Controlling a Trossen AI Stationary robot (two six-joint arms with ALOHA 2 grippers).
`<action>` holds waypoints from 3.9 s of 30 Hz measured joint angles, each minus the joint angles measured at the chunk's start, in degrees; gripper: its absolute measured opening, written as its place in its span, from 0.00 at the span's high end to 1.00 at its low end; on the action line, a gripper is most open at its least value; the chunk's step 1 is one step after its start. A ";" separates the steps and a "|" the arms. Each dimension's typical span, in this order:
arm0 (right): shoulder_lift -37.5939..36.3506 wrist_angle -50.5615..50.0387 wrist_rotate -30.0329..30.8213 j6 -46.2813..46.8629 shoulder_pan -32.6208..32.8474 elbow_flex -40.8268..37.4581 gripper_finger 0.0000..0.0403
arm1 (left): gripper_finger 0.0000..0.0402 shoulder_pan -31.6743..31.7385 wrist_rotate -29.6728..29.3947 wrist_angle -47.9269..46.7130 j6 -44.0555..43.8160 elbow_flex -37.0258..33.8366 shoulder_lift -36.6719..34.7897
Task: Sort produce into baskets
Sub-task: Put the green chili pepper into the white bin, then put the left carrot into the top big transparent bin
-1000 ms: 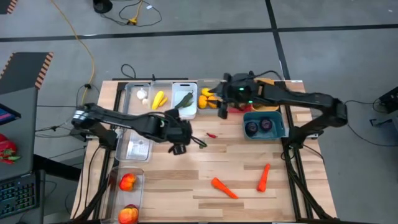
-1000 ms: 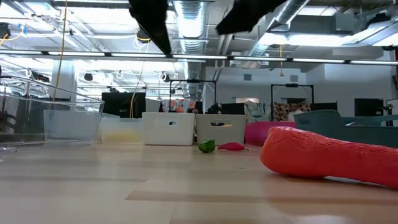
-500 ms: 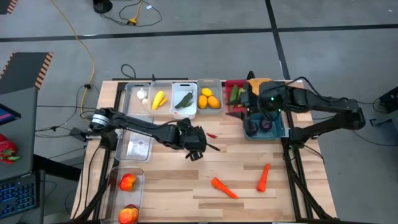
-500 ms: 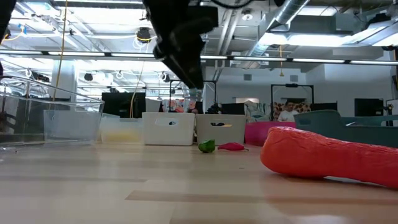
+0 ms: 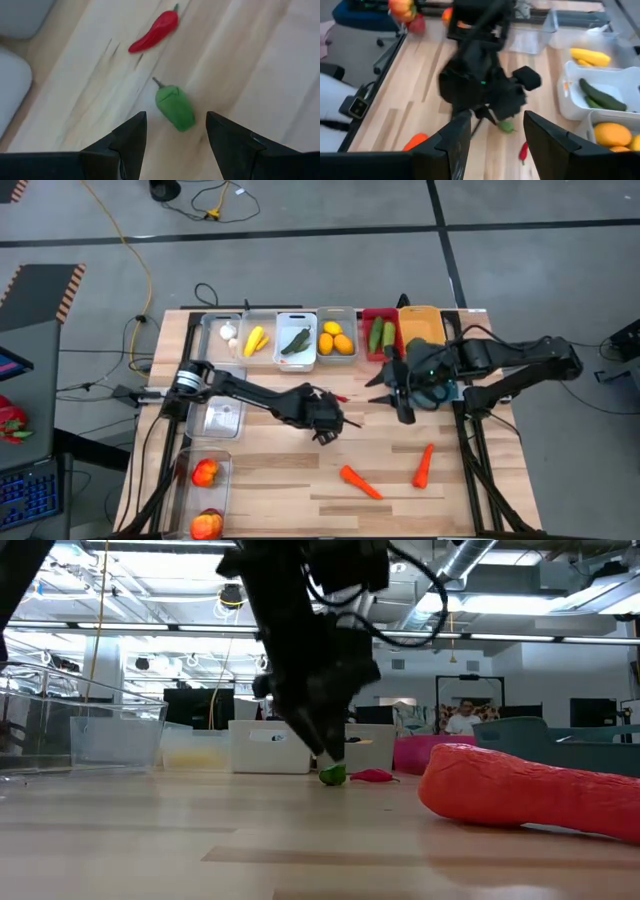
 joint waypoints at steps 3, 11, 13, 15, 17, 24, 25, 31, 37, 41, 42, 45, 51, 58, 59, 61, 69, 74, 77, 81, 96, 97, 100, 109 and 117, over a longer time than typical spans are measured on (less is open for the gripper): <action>1.06 -0.23 0.00 0.12 1.58 0.00 0.48 | 0.52 0.34 -0.02 1.36 -0.28 0.00 1.81; 3.96 -1.75 0.01 0.13 3.87 0.00 0.48 | 0.52 1.78 -0.24 3.79 -0.42 0.07 4.49; 5.10 -1.80 0.00 0.13 4.15 0.00 0.48 | 0.52 2.08 -0.37 3.70 -0.35 0.09 4.79; 6.00 -2.05 0.00 0.11 4.30 0.00 0.48 | 0.53 2.28 0.05 3.73 -0.30 0.13 4.93; 7.22 -2.12 0.01 0.11 4.28 0.00 0.48 | 0.55 2.31 0.25 3.76 -0.30 0.13 4.93; 10.85 -3.54 -0.02 1.01 4.30 0.00 0.48 | 0.71 2.29 0.30 3.90 2.25 0.13 4.97; 11.31 -3.58 -0.05 1.88 4.30 0.00 0.48 | 0.73 2.29 0.31 3.90 2.70 0.13 4.99; 13.07 -6.63 -0.13 6.98 4.58 0.00 0.48 | 0.82 2.35 0.14 3.35 5.78 0.02 4.64; 12.60 -9.36 -0.15 7.06 5.48 0.00 0.48 | 0.82 2.91 -0.63 1.42 8.84 1.45 4.25; 10.84 -9.62 -0.13 7.18 5.40 0.00 0.51 | 0.82 3.46 -0.68 -2.18 10.41 3.13 4.21; 10.36 -9.70 -0.13 7.20 5.40 0.00 0.51 | 0.82 3.64 -0.65 -3.65 10.78 3.64 4.21; 8.93 -10.50 -0.12 7.22 5.38 0.00 0.53 | 0.82 4.26 -0.77 -8.49 12.20 5.68 3.66; 6.11 -13.85 -0.13 11.18 5.40 0.04 0.56 | 0.82 5.41 -3.40 -13.90 15.63 7.54 0.49; 5.44 -15.86 -0.13 14.63 5.40 0.04 0.56 | 0.82 9.26 -6.99 -16.31 20.50 7.63 -7.21; 5.50 -15.96 -0.13 14.67 5.40 0.04 0.56 | 0.82 10.09 -8.21 -16.64 21.37 7.63 -8.11; 5.55 -15.82 -0.13 14.67 5.40 0.04 0.56 | 0.82 12.11 -10.11 -17.09 23.19 7.63 -9.92; 5.55 -15.73 -0.13 15.49 5.40 0.02 0.56 | 0.82 20.90 -7.12 -18.41 28.46 7.63 -11.37; 5.60 -15.68 -0.87 18.14 5.39 0.03 0.56 | 0.82 24.59 -2.19 -19.05 29.50 7.58 -10.72; 5.60 -15.31 -2.90 18.33 5.38 0.03 0.53 | 0.79 25.78 -2.32 -18.90 29.92 7.61 -10.83; 5.60 -14.79 -3.28 20.32 5.38 0.03 0.45 | 0.70 26.69 -2.33 -18.89 30.65 7.61 -10.81; 10.88 -14.17 -7.25 33.14 8.28 0.02 0.33 | 0.44 26.77 -4.17 -19.23 31.94 7.61 -10.92; 12.02 -13.90 -7.74 33.14 8.92 0.02 0.33 | 0.44 26.77 -4.16 -19.30 31.94 7.61 -10.92; 15.15 -13.22 -8.07 34.15 10.94 0.02 0.33 | 0.44 26.77 -4.10 -19.31 31.94 7.61 -10.92; 25.34 -8.00 -8.07 42.03 17.77 0.00 0.33 | 0.44 26.77 -3.91 -19.33 31.85 7.61 -10.94; 34.62 -6.10 -7.73 48.18 21.82 0.00 0.33 | 0.44 26.77 -0.57 -19.32 31.64 7.61 -10.94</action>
